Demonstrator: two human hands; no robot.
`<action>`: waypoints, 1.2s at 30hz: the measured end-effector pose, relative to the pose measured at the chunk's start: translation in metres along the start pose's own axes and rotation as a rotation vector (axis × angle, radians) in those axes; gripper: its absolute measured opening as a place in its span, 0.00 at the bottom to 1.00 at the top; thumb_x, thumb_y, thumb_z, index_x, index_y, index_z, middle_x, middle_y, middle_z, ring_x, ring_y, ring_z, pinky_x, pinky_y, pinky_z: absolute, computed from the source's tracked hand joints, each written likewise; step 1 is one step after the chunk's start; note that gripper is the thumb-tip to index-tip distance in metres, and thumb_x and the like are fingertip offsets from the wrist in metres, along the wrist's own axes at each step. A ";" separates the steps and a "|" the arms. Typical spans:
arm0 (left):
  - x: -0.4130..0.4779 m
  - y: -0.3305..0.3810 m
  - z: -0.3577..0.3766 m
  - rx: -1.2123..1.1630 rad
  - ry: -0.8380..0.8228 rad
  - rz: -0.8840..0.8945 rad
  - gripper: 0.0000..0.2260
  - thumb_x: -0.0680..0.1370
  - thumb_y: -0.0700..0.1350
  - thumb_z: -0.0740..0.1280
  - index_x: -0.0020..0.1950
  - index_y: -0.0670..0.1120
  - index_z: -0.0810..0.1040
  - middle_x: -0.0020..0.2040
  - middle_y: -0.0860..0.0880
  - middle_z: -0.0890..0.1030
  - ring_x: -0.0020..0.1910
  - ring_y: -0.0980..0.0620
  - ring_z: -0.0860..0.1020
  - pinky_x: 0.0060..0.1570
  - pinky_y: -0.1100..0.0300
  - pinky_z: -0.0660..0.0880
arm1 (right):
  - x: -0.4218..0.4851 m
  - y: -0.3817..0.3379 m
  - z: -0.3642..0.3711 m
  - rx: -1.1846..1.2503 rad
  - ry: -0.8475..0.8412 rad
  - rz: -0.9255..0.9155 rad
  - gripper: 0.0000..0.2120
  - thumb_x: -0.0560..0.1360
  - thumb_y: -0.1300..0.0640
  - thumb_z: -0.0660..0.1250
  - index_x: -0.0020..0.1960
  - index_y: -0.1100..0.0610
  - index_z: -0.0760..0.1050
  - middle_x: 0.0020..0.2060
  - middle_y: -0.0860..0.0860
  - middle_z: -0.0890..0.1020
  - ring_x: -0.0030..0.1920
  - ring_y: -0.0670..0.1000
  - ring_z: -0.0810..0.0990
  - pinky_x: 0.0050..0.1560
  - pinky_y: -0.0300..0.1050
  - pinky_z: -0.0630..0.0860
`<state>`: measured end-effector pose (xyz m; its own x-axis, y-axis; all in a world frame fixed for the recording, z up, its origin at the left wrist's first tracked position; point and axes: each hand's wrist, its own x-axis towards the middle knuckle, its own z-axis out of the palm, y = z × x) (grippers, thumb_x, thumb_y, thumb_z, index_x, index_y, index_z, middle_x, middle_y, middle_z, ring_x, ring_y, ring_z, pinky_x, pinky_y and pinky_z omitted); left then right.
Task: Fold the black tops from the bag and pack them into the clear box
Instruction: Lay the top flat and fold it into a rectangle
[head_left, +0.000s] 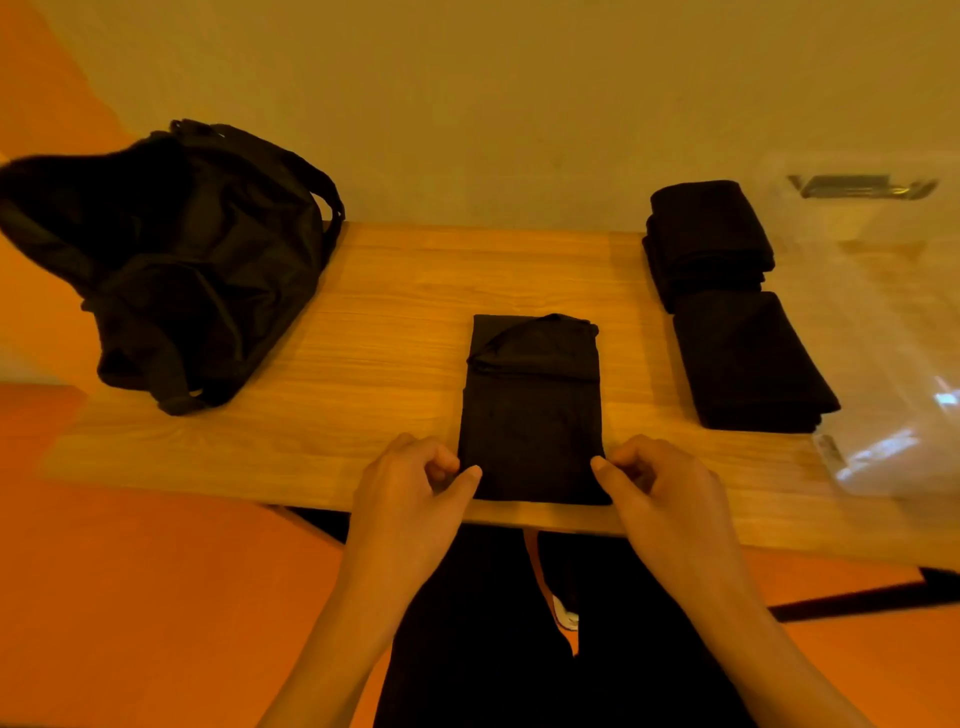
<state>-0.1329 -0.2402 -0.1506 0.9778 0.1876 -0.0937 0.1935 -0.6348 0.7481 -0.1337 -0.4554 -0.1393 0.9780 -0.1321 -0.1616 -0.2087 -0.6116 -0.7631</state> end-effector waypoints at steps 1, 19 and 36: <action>-0.001 -0.001 -0.001 -0.004 0.001 -0.002 0.11 0.76 0.47 0.75 0.36 0.53 0.77 0.39 0.53 0.77 0.39 0.56 0.76 0.36 0.65 0.67 | -0.002 0.001 0.001 0.002 -0.002 -0.004 0.06 0.78 0.51 0.69 0.43 0.48 0.79 0.37 0.45 0.80 0.40 0.41 0.79 0.35 0.32 0.71; 0.000 -0.011 0.000 -0.071 0.007 -0.053 0.11 0.75 0.46 0.75 0.34 0.50 0.78 0.29 0.52 0.77 0.30 0.54 0.75 0.32 0.56 0.72 | -0.009 0.010 0.002 -0.096 -0.056 -0.046 0.07 0.75 0.51 0.73 0.39 0.46 0.78 0.37 0.42 0.80 0.39 0.41 0.78 0.39 0.33 0.72; 0.118 0.016 -0.007 0.231 -0.170 0.388 0.17 0.76 0.44 0.75 0.63 0.55 0.79 0.50 0.57 0.74 0.41 0.62 0.75 0.48 0.57 0.77 | 0.101 -0.008 0.005 -0.430 0.073 -0.333 0.12 0.77 0.54 0.72 0.60 0.50 0.78 0.46 0.45 0.74 0.40 0.45 0.75 0.40 0.37 0.71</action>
<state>-0.0152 -0.2230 -0.1456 0.9769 -0.2093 0.0433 -0.1945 -0.7872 0.5853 -0.0335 -0.4599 -0.1532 0.9918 0.0782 0.1008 0.1149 -0.8913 -0.4386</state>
